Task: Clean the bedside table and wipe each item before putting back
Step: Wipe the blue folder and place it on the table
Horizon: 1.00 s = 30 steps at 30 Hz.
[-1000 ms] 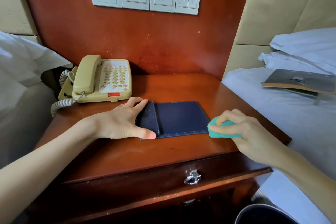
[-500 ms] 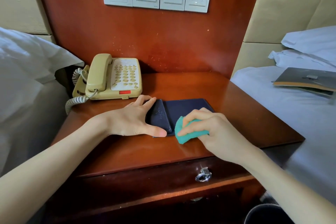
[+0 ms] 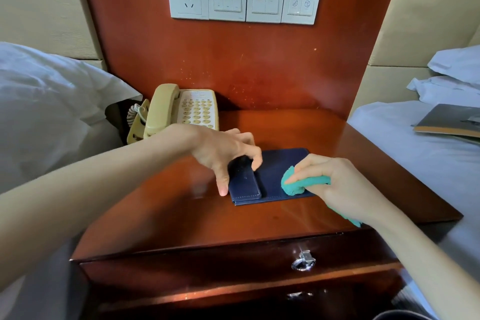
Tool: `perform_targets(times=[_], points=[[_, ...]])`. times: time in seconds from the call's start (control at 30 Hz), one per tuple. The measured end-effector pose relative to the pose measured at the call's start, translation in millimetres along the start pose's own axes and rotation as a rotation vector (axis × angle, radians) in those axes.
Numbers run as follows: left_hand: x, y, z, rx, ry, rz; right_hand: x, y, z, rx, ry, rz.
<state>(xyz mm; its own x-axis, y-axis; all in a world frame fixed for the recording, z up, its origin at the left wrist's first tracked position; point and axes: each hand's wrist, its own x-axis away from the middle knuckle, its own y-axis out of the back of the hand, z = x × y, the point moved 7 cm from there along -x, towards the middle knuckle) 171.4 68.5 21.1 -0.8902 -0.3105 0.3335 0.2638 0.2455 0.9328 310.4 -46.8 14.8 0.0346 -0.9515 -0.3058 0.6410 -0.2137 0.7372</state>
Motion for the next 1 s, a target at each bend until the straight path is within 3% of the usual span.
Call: perform_targets(times=[0.07,0.17,0.37,0.5,0.77,0.87,1.0], points=[[-3.4,5.8,-2.6,-0.160,0.016,0.003,-0.7,1.0,1.5,0.007,0.004,0.005],[4.0,13.7,0.1,-0.267,0.008,-0.149,-1.0,1.4,1.9,0.011,-0.001,-0.005],[51.9,-9.7,26.2,0.436,-0.037,-0.461,-2.7,0.9,-0.4,0.044,-0.030,0.020],[75.2,-26.1,36.0,0.604,0.094,-0.626,-3.7,1.4,-1.0,0.061,-0.039,0.024],[81.4,-39.2,30.1,0.909,0.266,-0.786,-8.2,1.7,0.9,0.071,-0.079,0.055],[80.4,-50.0,35.9,1.065,0.342,-0.739,-25.7,-5.1,8.7,0.074,-0.072,0.090],[83.2,-57.6,34.0,1.294,0.353,-0.690,-66.8,-28.9,22.3,0.114,-0.015,-0.041]])
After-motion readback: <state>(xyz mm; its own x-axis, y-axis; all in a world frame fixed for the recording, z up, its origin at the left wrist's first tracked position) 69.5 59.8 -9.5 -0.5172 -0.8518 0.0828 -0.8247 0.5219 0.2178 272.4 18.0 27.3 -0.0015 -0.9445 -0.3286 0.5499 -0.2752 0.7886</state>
